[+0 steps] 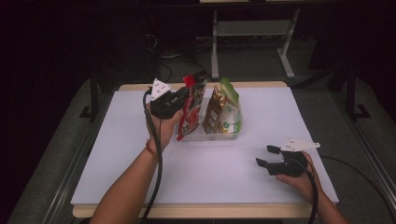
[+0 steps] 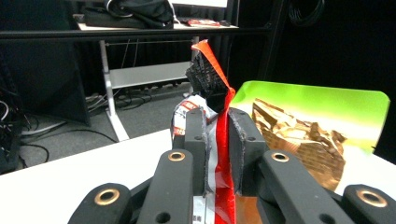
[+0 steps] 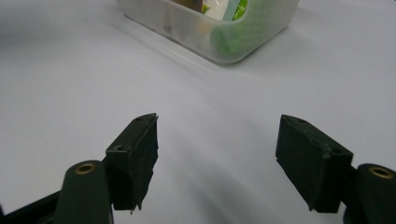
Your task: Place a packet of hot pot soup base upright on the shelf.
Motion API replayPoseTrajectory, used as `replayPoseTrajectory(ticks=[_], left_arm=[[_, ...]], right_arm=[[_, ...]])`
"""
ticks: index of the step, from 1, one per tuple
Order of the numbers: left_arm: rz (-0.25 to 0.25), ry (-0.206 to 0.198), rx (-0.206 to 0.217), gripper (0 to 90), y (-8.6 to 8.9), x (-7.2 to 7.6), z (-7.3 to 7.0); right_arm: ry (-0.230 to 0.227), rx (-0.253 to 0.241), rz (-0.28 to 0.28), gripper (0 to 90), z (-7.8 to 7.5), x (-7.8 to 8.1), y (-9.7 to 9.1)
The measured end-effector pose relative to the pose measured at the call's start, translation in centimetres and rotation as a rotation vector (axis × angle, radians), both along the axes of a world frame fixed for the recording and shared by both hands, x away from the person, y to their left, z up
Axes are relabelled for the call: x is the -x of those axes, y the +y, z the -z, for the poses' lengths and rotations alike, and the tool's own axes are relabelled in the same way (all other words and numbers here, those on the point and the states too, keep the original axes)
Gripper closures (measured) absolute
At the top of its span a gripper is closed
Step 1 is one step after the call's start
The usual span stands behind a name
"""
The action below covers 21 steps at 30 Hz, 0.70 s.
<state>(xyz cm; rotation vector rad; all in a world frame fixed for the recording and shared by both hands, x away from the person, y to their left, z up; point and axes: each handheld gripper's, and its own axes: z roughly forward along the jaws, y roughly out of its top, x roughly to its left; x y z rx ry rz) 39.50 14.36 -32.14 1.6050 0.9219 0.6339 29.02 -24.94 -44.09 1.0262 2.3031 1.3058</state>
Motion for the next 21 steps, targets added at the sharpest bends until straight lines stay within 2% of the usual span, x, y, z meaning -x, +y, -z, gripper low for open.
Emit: replayPoseTrajectory(ticks=[2, 5, 11, 14, 15, 17, 18, 21], left_arm=[[0.007, 0.003, 0.001, 78.5, 0.00, -0.13, -0.04], [0.022, 0.011, -0.037, 75.8, -0.23, -0.48, -0.31], [0.041, 0.019, -0.052, 61.2, -0.48, -0.60, -0.51], [0.021, 0.012, -0.072, 51.4, -0.72, -0.40, -0.55], [0.010, 0.003, -0.063, 49.2, -0.71, -0.35, -0.59], [-0.013, 0.001, -0.058, 39.2, -0.64, -0.41, -0.61], [-0.019, 0.001, -0.059, 38.1, -0.55, -0.45, -0.58], [-0.029, 0.028, -0.063, 33.0, -0.33, -0.77, -0.32]], right_arm=[[0.003, -0.003, -0.003, 28.9, 0.00, -0.01, 0.00], [0.009, 0.005, -0.006, 28.9, 0.09, -0.06, 0.00], [0.017, 0.011, -0.009, 29.0, 0.17, -0.06, 0.06], [0.019, 0.012, -0.012, 29.0, 0.23, -0.07, 0.09], [0.020, 0.016, -0.014, 29.0, 0.25, -0.07, 0.10], [0.025, 0.021, -0.018, 29.0, 0.28, -0.03, 0.18], [0.025, 0.021, -0.020, 29.0, 0.30, -0.03, 0.19], [0.025, 0.024, -0.025, 28.9, 0.35, -0.04, 0.24]])
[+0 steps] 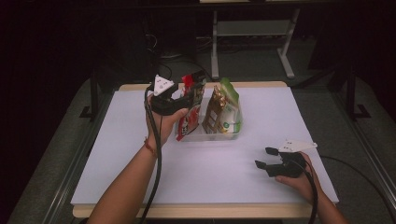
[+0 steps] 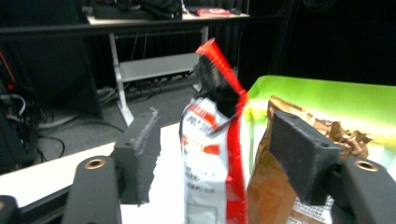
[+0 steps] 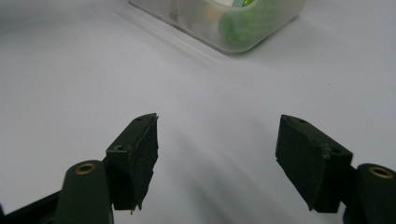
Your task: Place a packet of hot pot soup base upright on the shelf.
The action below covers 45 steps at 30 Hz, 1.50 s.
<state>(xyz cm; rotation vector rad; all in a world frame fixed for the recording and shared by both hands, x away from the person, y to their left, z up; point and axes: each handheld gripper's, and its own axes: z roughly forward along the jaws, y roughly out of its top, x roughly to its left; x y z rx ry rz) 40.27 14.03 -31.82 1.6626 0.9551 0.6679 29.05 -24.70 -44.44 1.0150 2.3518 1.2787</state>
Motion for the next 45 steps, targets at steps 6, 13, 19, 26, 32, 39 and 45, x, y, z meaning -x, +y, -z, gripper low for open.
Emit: replayPoseTrajectory(ticks=[6, 13, 19, 26, 32, 39, 45], left_arm=[[0.040, 0.087, -0.063, 32.0, -0.4, -1.1, 1.4], [0.008, 0.153, -0.106, 44.2, -0.7, -2.7, 2.8], [0.008, 0.162, -0.162, 60.3, -2.0, -3.3, 2.7], [-0.042, 0.103, -0.181, 74.0, -2.7, -2.9, 2.6], [-0.054, 0.006, -0.109, 75.9, -2.6, -2.5, 2.3], [-0.062, -0.114, 0.009, 74.8, -1.8, -2.6, 3.6], [-0.057, -0.153, 0.094, 74.9, -1.4, -2.2, 4.9]], right_arm=[[0.007, 0.010, -0.006, 28.9, 0.1, 0.0, 0.1], [0.014, 0.018, -0.012, 28.9, 0.2, 0.0, 0.2], [0.018, 0.026, -0.016, 28.9, 0.4, -0.1, 0.2], [0.024, 0.028, -0.021, 28.9, 0.4, 0.0, 0.2], [0.030, 0.034, -0.029, 28.8, 0.5, 0.0, 0.3], [0.023, 0.039, -0.048, 28.6, 0.5, 0.1, 0.4], [0.028, 0.038, -0.053, 28.6, 0.6, 0.1, 0.6]])
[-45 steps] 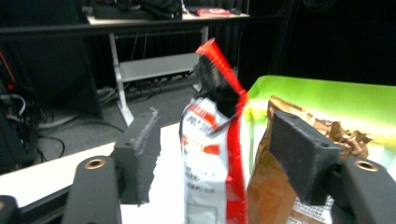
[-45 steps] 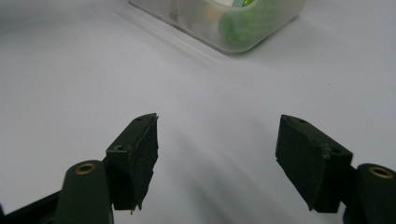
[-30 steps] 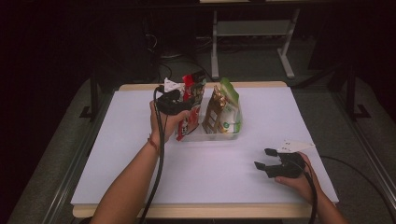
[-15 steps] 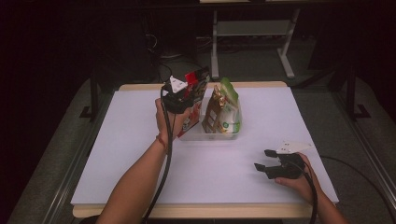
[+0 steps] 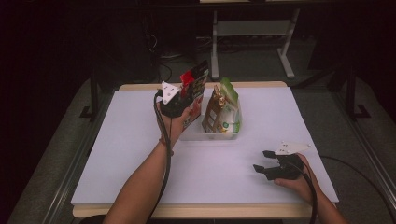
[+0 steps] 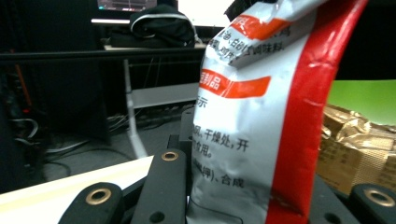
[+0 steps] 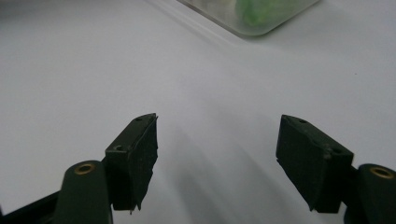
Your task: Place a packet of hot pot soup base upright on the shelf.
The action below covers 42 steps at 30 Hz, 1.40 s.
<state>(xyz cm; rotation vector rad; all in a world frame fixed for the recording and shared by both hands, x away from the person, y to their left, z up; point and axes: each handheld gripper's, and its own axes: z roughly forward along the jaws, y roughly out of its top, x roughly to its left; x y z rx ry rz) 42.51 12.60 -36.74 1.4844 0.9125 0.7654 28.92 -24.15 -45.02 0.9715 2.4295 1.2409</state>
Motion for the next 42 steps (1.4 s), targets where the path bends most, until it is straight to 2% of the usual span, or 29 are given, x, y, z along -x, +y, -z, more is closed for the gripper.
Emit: replayPoseTrajectory(ticks=[2, 4, 5, 6, 7, 9, 11, 13, 16, 20, 42], left_arm=[[0.014, -0.006, 0.022, 74.7, 0.3, 0.2, 1.1], [0.015, -0.001, 0.021, 74.5, 0.4, 0.2, 1.4], [0.022, 0.000, 0.047, 74.4, 0.8, 0.4, 2.0], [0.022, -0.003, 0.056, 74.2, 0.9, 0.5, 2.2], [0.027, -0.009, 0.046, 74.1, 1.0, 0.7, 2.4], [0.042, -0.003, 0.000, 73.6, 0.8, 0.9, 2.7], [0.049, 0.003, -0.011, 73.2, 1.0, 1.1, 2.8], [0.058, 0.023, 0.001, 72.6, 1.2, 1.3, 2.8], [0.065, 0.034, -0.026, 72.0, 1.3, 1.4, 2.7], [0.063, 0.049, -0.019, 71.8, 1.7, 1.2, 2.7], [0.071, 0.079, -0.065, 67.3, 2.1, 1.2, 2.5]], right_arm=[[-0.004, 0.003, -0.011, 28.5, -0.1, 0.1, 0.1], [-0.007, 0.004, -0.013, 28.5, -0.1, 0.2, 0.1], [-0.010, 0.001, -0.013, 28.5, -0.1, 0.2, 0.1], [-0.010, -0.005, -0.014, 28.5, -0.1, 0.2, 0.1], [-0.009, -0.006, -0.014, 28.5, -0.1, 0.2, 0.1], [-0.011, 0.001, -0.016, 28.5, -0.1, 0.2, 0.1], [-0.010, 0.003, -0.019, 28.5, -0.2, 0.2, 0.1], [-0.011, 0.000, -0.016, 28.5, -0.1, 0.2, 0.1], [-0.006, 0.003, -0.013, 28.5, -0.1, 0.1, 0.1], [-0.012, 0.004, -0.017, 28.5, -0.2, 0.2, 0.2], [-0.039, 0.014, -0.007, 28.6, -0.5, 0.4, 0.2]])
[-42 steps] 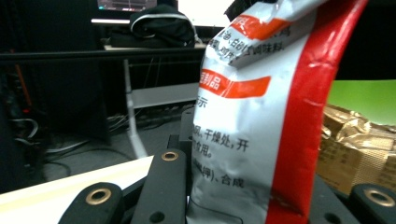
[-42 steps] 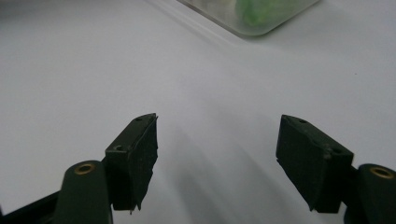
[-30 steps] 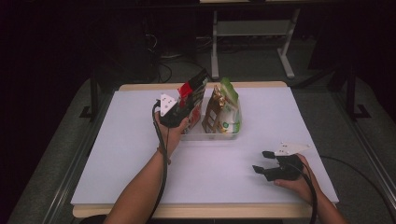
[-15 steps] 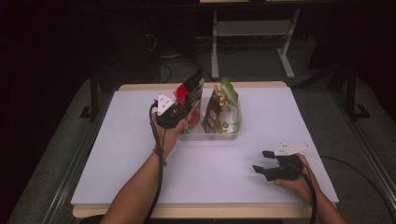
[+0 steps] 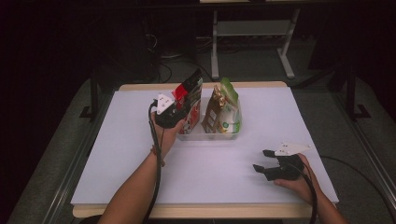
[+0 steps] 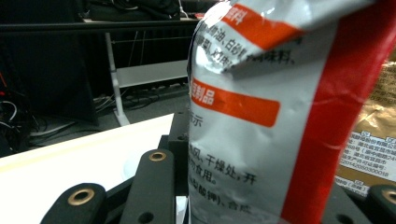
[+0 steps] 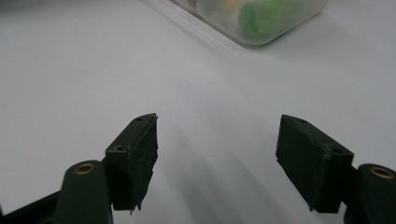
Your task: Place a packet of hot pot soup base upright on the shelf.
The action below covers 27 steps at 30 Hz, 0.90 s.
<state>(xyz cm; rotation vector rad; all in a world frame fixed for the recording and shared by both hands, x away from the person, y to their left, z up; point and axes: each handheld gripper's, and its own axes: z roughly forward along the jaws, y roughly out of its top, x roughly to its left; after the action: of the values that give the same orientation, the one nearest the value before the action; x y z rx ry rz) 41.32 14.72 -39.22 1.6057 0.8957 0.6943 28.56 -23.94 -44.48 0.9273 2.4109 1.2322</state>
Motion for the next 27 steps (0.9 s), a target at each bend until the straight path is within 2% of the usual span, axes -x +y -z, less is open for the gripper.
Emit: replayPoseTrajectory(ticks=[12, 18, 27], left_arm=[[0.026, 0.034, -0.025, 64.6, 0.1, 0.1, -0.8], [0.036, 0.019, -0.026, 63.4, 0.6, 0.5, -1.7], [0.056, 0.010, -0.064, 63.5, 0.8, 0.9, -2.7]], right_arm=[[-0.006, 0.007, 0.001, 28.6, 0.0, 0.0, 0.1], [-0.007, 0.011, 0.000, 28.7, -0.1, 0.1, 0.1], [-0.011, 0.012, 0.002, 28.7, -0.2, 0.1, 0.2]])
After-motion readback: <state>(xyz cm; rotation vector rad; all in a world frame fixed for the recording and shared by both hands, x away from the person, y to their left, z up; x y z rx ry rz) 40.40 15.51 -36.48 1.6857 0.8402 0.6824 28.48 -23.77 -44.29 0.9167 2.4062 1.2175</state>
